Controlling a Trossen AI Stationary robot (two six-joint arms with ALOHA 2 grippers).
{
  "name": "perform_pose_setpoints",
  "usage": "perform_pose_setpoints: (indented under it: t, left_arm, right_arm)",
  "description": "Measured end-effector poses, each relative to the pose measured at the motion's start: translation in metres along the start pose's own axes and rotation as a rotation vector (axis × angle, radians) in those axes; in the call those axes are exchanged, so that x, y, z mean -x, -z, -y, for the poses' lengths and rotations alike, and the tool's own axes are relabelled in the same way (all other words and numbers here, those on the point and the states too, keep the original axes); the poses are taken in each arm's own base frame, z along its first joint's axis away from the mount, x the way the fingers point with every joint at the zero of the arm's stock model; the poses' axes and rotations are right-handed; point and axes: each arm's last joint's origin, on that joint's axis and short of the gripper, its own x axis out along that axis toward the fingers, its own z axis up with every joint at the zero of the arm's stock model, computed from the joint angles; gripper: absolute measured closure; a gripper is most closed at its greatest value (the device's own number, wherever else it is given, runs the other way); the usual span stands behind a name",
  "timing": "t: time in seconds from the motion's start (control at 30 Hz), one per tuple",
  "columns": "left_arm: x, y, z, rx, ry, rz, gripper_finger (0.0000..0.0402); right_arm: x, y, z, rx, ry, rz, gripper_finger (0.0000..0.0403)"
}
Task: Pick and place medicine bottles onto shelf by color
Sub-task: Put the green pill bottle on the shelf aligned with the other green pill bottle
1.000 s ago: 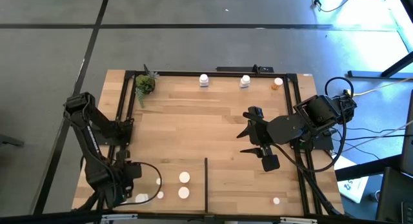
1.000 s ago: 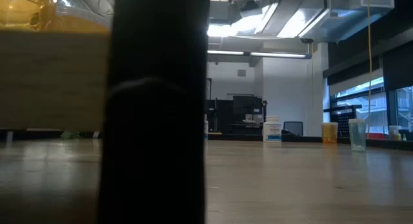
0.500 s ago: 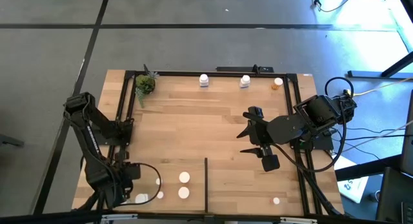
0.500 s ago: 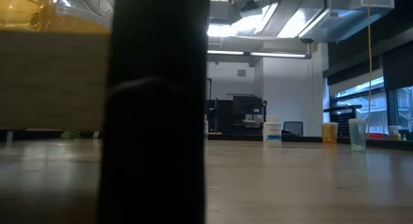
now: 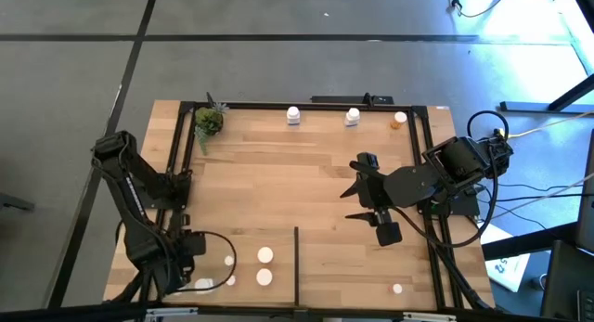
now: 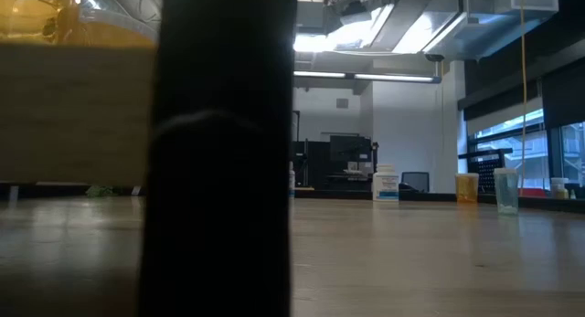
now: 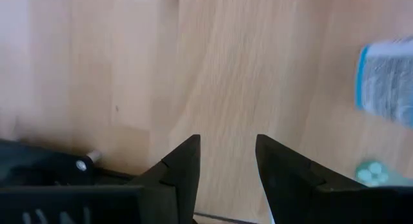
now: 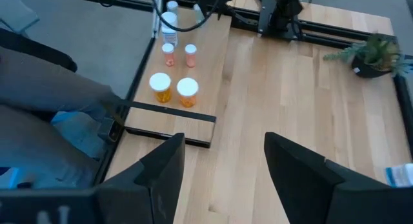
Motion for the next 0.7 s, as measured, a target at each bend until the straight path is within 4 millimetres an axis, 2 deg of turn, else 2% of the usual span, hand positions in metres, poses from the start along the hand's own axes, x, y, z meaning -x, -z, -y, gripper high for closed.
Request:
perform_pose_setpoints:
  t: [0.17,0.33,0.57,0.7]
  left_arm:
    - [0.02,-0.017,-0.009,0.0,-0.023,0.13,0.026]
    - [0.04,-0.035,-0.026,0.059,-0.075,0.288,0.026]
    - [0.054,-0.064,-0.058,0.162,-0.099,0.366,0.0259]
    - [0.059,-0.074,-0.075,0.19,-0.096,0.381,0.0259]
  right_arm:
    - [0.0,0.004,0.003,0.002,0.084,-0.03,0.0188]
    - [0.001,0.02,0.007,-0.089,0.164,-0.179,0.0188]
    - [-0.022,0.037,0.005,-0.236,0.237,-0.297,0.0188]
    - [-0.037,0.054,0.006,-0.285,0.277,-0.377,0.0188]
